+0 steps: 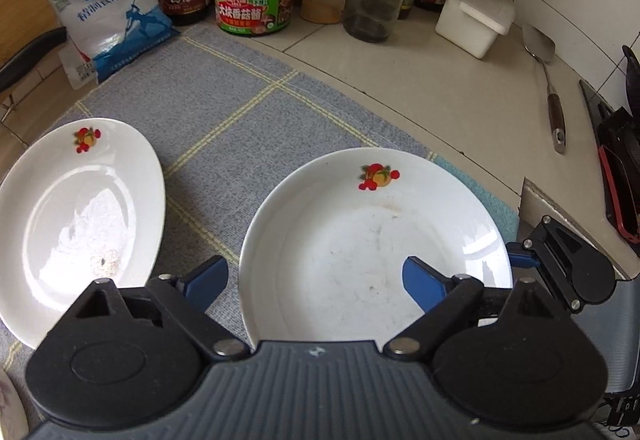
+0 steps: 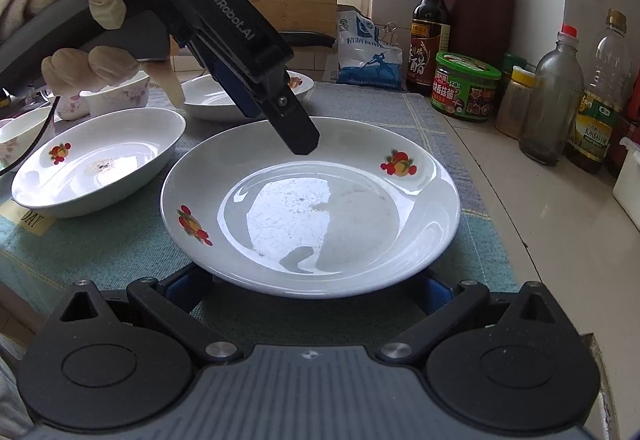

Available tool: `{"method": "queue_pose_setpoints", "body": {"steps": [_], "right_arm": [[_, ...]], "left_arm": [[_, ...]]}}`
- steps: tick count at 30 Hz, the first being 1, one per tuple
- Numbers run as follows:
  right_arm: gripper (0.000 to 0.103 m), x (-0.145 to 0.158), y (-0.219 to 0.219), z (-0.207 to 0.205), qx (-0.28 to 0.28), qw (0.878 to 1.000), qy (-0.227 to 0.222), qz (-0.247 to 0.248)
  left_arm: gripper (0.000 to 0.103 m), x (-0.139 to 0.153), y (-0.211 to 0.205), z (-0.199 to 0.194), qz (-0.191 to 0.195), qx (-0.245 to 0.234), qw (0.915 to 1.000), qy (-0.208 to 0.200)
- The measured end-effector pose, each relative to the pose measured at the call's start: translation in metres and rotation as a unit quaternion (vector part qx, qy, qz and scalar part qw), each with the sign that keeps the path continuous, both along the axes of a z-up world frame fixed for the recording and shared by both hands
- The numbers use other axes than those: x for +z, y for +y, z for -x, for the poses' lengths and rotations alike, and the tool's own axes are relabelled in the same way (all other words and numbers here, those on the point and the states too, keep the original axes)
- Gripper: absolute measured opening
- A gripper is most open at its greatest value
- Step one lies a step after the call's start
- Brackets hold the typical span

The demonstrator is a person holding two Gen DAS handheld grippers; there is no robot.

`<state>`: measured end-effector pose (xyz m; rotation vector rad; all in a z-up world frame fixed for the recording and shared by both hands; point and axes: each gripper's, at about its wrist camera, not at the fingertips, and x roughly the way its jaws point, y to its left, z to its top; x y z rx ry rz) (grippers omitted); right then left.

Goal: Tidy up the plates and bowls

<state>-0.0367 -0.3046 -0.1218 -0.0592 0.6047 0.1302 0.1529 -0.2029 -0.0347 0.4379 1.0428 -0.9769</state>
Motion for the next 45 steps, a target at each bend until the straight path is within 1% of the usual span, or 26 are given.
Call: {"method": "queue_pose_setpoints", "body": {"steps": [8, 11, 19, 25, 28, 37, 45], "right_arm": [[0.103, -0.002, -0.008, 0.001, 0.025, 1.0, -0.011, -0.001], [0.103, -0.003, -0.011, 0.0, 0.035, 0.999, -0.012, -0.001], [0.103, -0.004, -0.018, 0.0, 0.057, 0.998, -0.018, -0.002], [0.103, 0.001, -0.02, -0.005, 0.066, 0.998, 0.001, 0.003], [0.103, 0.003, -0.019, -0.008, 0.067, 0.998, 0.013, 0.006], [0.103, 0.008, -0.019, -0.016, 0.068, 0.997, 0.039, 0.013], [0.103, 0.016, -0.031, -0.032, 0.071, 0.996, 0.041, 0.023]], "left_arm": [[0.086, -0.006, -0.019, -0.008, -0.031, -0.036, 0.9987, 0.02], [0.084, -0.008, -0.024, -0.014, -0.04, -0.043, 0.9979, 0.028], [0.084, -0.015, -0.032, -0.021, -0.05, -0.05, 0.9961, 0.053], [0.084, -0.019, -0.036, -0.025, -0.056, -0.052, 0.995, 0.064], [0.084, -0.019, -0.037, -0.024, -0.06, -0.06, 0.9945, 0.061], [0.084, -0.015, -0.038, -0.028, -0.048, -0.056, 0.9949, 0.068], [0.084, -0.007, -0.047, -0.045, -0.031, -0.05, 0.9966, 0.058]]}}
